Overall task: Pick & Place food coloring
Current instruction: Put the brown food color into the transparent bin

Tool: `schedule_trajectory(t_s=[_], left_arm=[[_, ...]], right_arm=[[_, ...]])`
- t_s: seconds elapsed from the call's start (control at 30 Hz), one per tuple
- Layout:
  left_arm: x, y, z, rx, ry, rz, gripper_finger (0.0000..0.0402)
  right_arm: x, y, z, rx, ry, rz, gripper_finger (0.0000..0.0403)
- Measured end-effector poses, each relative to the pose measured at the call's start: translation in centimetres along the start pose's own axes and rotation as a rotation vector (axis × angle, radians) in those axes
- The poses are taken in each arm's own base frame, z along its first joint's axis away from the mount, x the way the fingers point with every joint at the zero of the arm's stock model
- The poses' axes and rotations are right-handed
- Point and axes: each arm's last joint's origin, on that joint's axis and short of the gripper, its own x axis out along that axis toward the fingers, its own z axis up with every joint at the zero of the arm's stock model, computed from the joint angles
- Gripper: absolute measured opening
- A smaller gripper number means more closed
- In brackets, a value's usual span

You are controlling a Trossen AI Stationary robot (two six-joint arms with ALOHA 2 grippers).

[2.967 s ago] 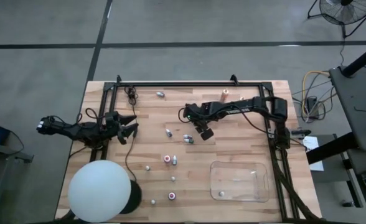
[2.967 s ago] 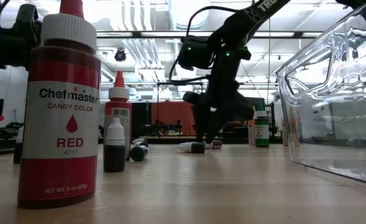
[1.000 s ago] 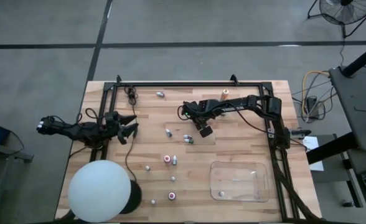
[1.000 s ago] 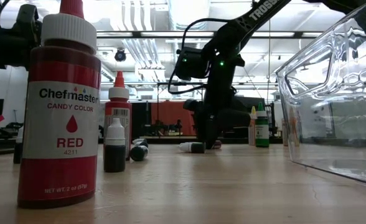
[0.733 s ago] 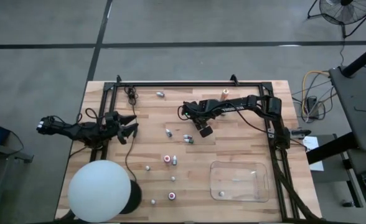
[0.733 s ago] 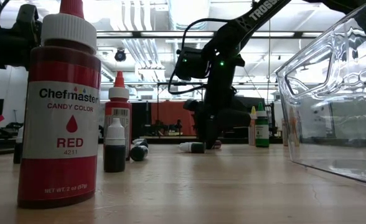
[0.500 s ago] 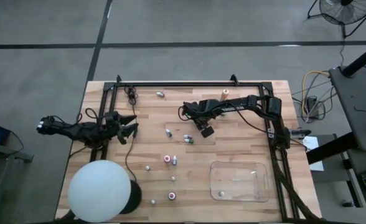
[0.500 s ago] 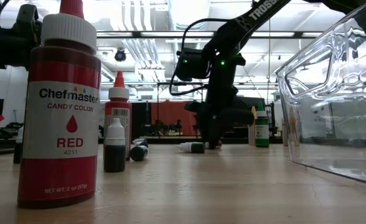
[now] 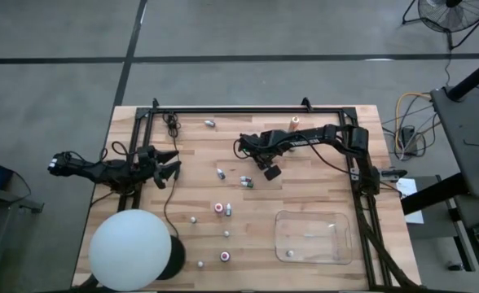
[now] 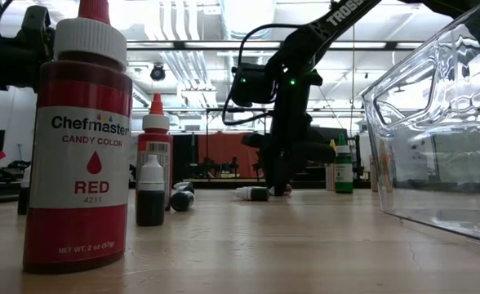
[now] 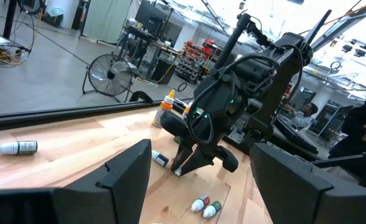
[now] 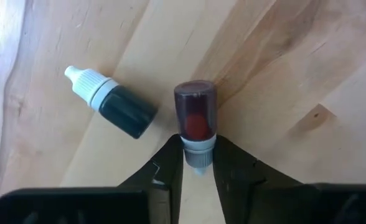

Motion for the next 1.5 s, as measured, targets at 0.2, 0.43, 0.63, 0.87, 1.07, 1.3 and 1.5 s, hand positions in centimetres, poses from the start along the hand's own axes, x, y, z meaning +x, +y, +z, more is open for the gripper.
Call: schedule_trajectory(t_s=[0.2,0.43,0.63,0.87,1.07,1.3,1.5], left_arm=[[0.0,0.0,0.0,0.0,0.0,0.0,0.0245],[0.0,0.0,0.0,0.0,0.0,0.0,0.0245],[0.0,0.0,0.0,0.0,-0.001,0.001,0.0245],[0.0,0.0,0.0,0.0,-0.001,0.001,0.0245],[0.0,0.0,0.0,0.0,-0.001,0.001,0.0245],[0.0,0.0,0.0,0.0,0.0,0.0,0.0245],[0.0,0.0,0.0,0.0,-0.001,0.0,0.0245]], right_arm=[[-0.1,-0.1,-0.2,-0.051,-0.003,0.001,0.006],[-1.7,-0.1,-0.3,-0.245,-0.024,-0.029,0.006],[-5.1,-0.2,-0.5,-0.444,-0.009,-0.008,0.0058],[-9.3,-0.8,-0.6,-0.651,0.016,0.09,0.0058],[-13.1,-1.6,-0.4,-0.86,0.106,0.16,0.0058],[-17.3,-2.9,0.4,-0.955,0.241,0.213,0.0058],[-20.4,-3.9,1.4,-1.126,0.366,0.28,0.0058]])
